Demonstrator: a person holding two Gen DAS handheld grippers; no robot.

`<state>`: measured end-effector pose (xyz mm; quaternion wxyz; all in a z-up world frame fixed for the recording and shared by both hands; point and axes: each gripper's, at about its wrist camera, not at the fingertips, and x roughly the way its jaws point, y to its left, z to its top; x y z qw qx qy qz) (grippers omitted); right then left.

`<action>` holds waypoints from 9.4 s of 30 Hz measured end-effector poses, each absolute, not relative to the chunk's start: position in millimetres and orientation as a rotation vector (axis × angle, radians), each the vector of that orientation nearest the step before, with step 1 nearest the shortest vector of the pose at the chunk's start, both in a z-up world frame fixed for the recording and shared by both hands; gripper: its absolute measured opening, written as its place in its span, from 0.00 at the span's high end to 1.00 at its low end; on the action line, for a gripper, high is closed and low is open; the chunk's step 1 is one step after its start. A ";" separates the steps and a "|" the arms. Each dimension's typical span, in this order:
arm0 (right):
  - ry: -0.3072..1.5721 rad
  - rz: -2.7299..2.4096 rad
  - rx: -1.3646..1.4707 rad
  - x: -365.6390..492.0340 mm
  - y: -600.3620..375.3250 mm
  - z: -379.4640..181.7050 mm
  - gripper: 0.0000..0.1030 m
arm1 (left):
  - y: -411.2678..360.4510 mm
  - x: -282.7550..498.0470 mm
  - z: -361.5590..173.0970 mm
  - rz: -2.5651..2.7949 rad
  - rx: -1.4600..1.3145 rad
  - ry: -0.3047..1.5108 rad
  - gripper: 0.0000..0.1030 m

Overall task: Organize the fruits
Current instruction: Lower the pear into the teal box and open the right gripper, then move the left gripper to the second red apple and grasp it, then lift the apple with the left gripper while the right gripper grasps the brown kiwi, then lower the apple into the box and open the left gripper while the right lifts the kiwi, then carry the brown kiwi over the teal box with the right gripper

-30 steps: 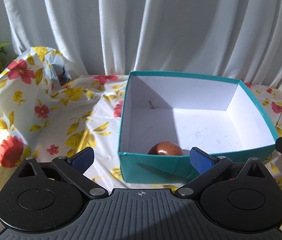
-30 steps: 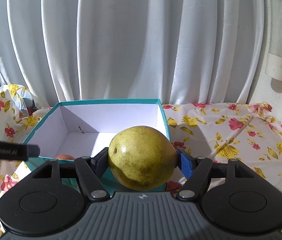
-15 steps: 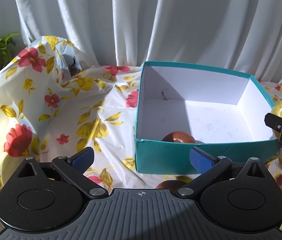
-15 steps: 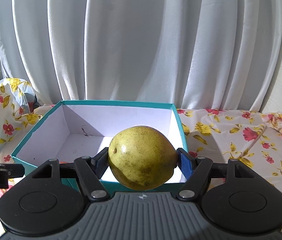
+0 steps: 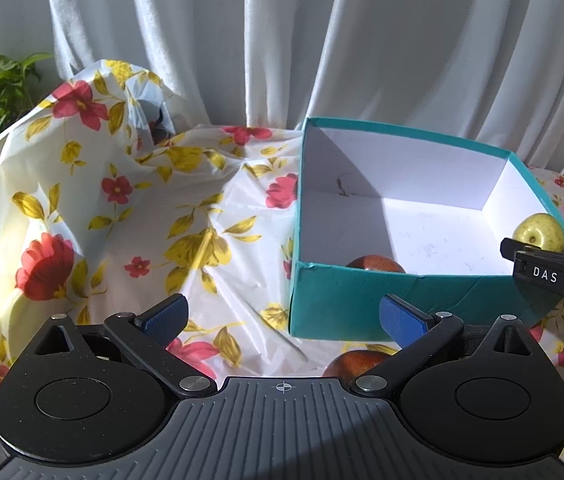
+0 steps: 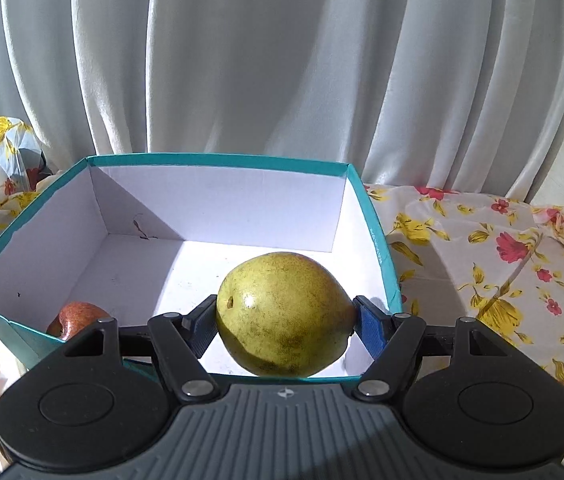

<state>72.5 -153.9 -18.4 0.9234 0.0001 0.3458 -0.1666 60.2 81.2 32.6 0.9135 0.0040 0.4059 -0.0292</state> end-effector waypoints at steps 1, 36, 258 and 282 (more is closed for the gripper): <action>0.719 -0.336 0.002 74.4 -154.3 -19.9 0.31 | 82.1 60.3 30.4 -0.059 0.007 0.844 0.00; 0.414 -0.234 0.057 -57.8 -136.1 36.1 0.00 | 49.8 29.1 -12.6 -0.254 0.104 0.845 0.00; 0.477 -0.494 0.052 -39.4 -155.7 41.4 0.31 | 33.3 68.6 35.8 -0.290 0.023 0.808 0.00; 0.531 -0.428 -0.007 16.4 -155.3 13.7 0.31 | 56.9 58.2 19.9 -0.198 0.006 0.866 0.00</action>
